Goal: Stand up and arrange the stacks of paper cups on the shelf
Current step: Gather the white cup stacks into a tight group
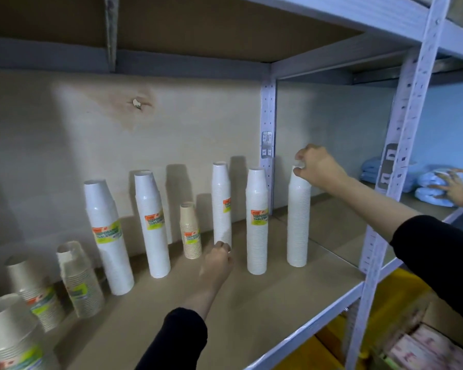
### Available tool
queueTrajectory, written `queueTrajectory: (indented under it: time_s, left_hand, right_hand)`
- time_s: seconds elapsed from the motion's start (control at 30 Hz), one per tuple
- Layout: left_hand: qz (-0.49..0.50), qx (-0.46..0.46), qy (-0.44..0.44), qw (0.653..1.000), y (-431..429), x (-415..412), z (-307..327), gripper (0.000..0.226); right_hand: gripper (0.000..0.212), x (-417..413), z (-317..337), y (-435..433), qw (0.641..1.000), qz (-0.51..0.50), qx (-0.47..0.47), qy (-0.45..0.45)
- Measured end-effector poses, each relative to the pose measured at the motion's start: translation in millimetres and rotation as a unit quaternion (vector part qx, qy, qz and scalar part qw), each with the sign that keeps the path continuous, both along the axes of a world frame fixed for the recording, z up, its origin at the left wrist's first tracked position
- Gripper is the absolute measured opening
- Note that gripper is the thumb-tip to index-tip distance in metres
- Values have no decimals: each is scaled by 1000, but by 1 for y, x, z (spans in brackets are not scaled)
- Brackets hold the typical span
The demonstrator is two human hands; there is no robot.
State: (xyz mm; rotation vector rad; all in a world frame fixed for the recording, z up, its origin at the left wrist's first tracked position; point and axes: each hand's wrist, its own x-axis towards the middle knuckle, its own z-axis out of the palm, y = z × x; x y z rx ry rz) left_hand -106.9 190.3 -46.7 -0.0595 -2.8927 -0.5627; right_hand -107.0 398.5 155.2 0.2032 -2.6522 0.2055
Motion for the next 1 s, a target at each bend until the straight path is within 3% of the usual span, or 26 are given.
queueTrajectory:
  time_s: [0.27, 0.57, 0.7, 1.0]
  left_hand:
    - [20, 1, -47, 999, 4, -6, -52, 33]
    - [18, 20, -34, 999, 0, -9, -70, 32]
    - [19, 25, -32, 999, 0, -9, -71, 33]
    - [13, 22, -17, 1000, 0, -9, -73, 34]
  right_hand:
    - [47, -26, -8, 10, 1000, -8, 21, -10]
    - [35, -47, -20, 11, 999, 4, 52, -1]
    - [33, -50, -16, 14, 1000, 16, 15, -2]
    - [31, -43, 9, 24, 996, 58, 9, -70]
